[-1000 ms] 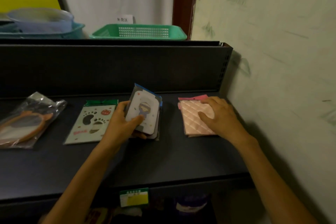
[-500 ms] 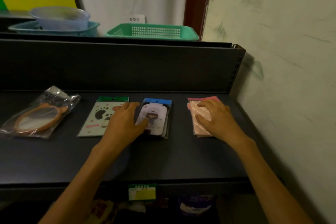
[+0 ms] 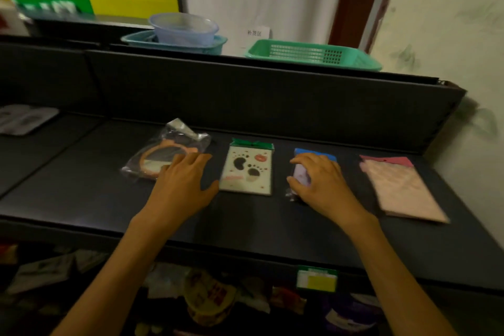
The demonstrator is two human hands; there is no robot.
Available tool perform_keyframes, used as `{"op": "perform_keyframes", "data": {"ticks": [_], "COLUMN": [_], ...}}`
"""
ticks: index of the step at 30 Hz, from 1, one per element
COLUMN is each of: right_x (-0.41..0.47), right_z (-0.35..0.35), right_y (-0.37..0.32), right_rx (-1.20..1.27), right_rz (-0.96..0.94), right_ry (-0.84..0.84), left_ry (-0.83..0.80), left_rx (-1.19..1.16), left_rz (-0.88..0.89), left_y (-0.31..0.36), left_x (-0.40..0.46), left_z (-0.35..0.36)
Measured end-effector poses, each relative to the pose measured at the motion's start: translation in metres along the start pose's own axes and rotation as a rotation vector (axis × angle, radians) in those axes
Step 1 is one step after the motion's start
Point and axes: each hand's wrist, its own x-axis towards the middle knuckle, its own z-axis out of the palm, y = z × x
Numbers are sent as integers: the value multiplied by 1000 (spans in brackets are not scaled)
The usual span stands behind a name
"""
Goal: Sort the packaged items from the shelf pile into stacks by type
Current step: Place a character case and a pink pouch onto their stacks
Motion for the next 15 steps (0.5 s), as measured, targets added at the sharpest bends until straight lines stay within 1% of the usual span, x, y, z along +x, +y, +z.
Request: {"op": "perform_keyframes", "data": {"ticks": [2, 5, 8, 15], "right_x": [8, 18, 25, 61], "right_z": [18, 50, 82, 135], "right_y": [-42, -114, -181, -304], "right_rx": [-5, 8, 15, 44], "right_rz": [-46, -106, -152, -242], "right_ry": [0, -4, -26, -67], "left_ry": [31, 25, 42, 14], "left_rx": [18, 61, 48, 56], "left_rz": [0, -44, -73, -159], "left_y": [-36, -96, -155, -277], "left_x": [-16, -42, -67, -103], "left_z": [-14, -34, -48, -81]}}
